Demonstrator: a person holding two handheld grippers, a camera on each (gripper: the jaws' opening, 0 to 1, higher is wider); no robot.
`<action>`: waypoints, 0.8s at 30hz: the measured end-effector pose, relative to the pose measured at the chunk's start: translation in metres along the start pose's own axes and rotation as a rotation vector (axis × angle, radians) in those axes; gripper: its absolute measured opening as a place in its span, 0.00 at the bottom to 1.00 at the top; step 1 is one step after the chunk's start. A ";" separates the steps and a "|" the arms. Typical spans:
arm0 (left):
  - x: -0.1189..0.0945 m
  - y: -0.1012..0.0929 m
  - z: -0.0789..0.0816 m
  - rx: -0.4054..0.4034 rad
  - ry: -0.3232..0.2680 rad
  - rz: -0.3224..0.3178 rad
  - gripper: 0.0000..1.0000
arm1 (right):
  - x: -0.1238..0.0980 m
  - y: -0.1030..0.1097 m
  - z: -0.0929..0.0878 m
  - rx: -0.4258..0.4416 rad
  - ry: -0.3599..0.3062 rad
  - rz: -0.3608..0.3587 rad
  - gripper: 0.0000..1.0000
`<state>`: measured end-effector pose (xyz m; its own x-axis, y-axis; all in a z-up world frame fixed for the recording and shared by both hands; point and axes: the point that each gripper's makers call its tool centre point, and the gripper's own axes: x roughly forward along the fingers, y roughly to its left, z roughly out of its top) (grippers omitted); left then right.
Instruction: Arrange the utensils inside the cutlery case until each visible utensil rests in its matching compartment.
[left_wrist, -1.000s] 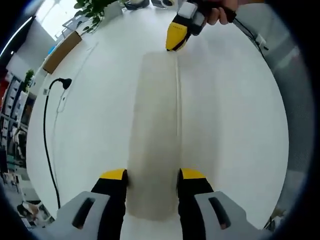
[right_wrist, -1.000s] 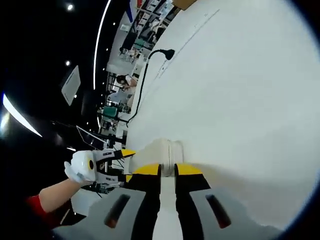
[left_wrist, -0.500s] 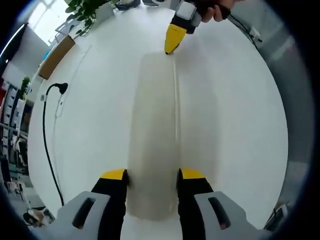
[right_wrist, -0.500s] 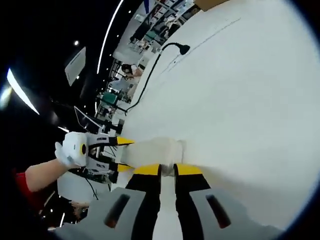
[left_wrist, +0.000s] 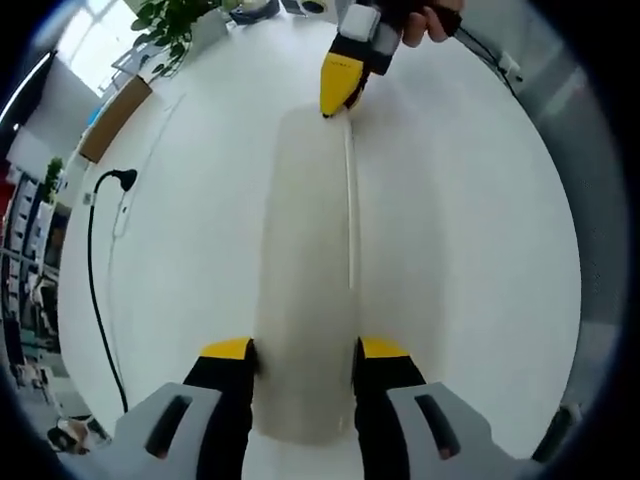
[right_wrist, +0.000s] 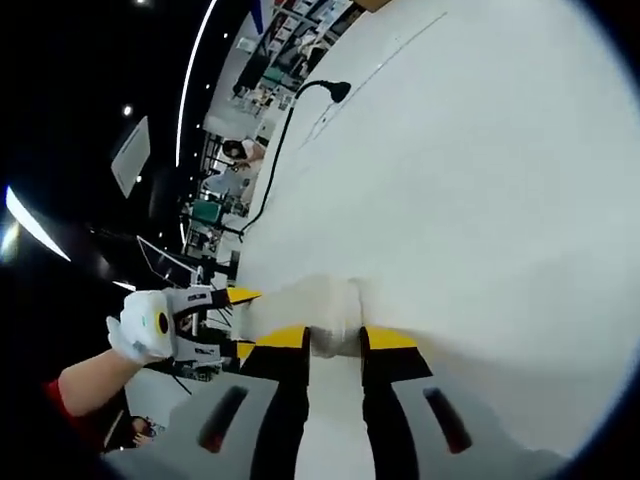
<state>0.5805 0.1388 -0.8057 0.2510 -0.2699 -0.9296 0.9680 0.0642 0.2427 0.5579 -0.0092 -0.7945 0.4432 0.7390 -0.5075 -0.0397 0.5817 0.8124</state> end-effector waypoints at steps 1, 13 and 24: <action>0.000 0.000 0.000 -0.001 -0.005 0.001 0.39 | -0.001 -0.002 0.001 -0.005 -0.007 0.006 0.16; 0.001 -0.003 0.001 -0.015 -0.005 0.016 0.39 | -0.001 -0.006 0.004 -0.005 -0.029 0.017 0.12; -0.005 -0.027 0.003 0.072 -0.012 0.014 0.39 | -0.020 -0.001 -0.027 -0.204 0.017 -0.054 0.14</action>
<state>0.5529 0.1356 -0.8069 0.2644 -0.2806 -0.9227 0.9613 -0.0005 0.2756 0.5253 -0.0151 -0.7925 0.4349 0.7091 -0.5550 -0.1973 0.6764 0.7096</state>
